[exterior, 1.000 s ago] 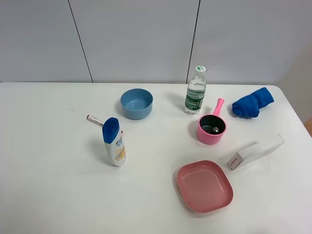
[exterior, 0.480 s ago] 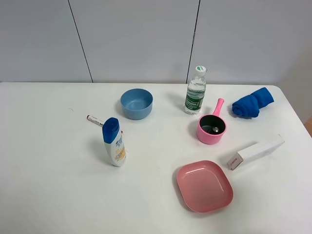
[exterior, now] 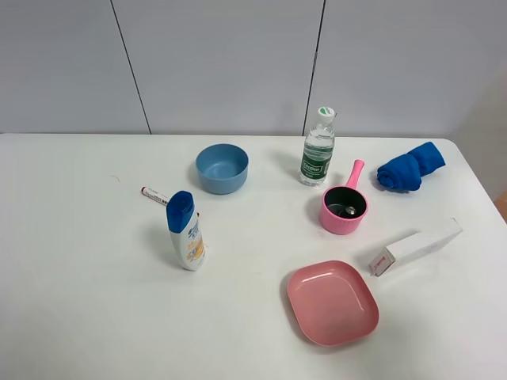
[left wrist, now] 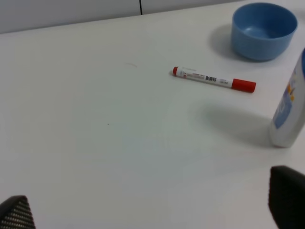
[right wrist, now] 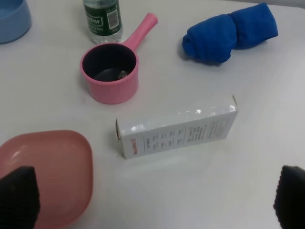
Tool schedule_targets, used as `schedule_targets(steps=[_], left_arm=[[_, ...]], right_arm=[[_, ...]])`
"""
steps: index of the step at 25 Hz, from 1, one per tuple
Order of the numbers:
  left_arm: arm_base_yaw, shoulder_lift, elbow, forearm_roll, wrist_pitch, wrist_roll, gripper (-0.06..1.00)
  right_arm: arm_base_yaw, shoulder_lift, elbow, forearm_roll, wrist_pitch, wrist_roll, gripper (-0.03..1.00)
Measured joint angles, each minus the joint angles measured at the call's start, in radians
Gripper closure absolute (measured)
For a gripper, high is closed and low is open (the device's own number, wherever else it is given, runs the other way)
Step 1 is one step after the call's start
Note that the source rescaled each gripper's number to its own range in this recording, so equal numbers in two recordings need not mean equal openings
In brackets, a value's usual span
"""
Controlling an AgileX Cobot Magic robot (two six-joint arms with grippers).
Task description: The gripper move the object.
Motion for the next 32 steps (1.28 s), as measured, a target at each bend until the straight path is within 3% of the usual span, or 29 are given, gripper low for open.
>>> schedule_targets(steps=[20,32], left_arm=[[0.0,0.0,0.0,0.0,0.0,0.0,-0.06],[0.0,0.0,0.0,0.0,0.0,0.0,-0.06]], right_arm=[[-0.007,0.0,0.0,0.001,0.0,-0.007,-0.03],[-0.291,0.0,0.0,0.08,-0.001,-0.12,-0.03]])
